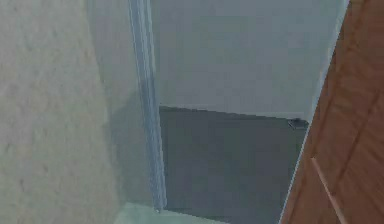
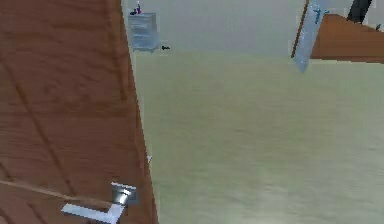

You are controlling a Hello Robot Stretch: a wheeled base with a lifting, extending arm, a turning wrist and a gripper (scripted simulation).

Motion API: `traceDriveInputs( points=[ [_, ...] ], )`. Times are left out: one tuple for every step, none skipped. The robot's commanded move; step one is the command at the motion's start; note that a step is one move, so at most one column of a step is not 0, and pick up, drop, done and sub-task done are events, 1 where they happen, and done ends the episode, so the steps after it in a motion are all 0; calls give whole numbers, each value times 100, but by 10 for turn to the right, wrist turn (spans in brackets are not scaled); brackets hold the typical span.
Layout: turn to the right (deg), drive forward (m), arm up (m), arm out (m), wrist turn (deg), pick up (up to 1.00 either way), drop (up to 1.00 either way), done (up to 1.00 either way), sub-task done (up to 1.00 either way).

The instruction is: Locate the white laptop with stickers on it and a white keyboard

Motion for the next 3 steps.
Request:
traceDriveInputs(
  points=[
    [0,100,0,0,0,0,0,0,0],
    [90,0,0,0,0,0,0,0,0],
    [0,45,0,0,0,0,0,0,0]
  ],
)
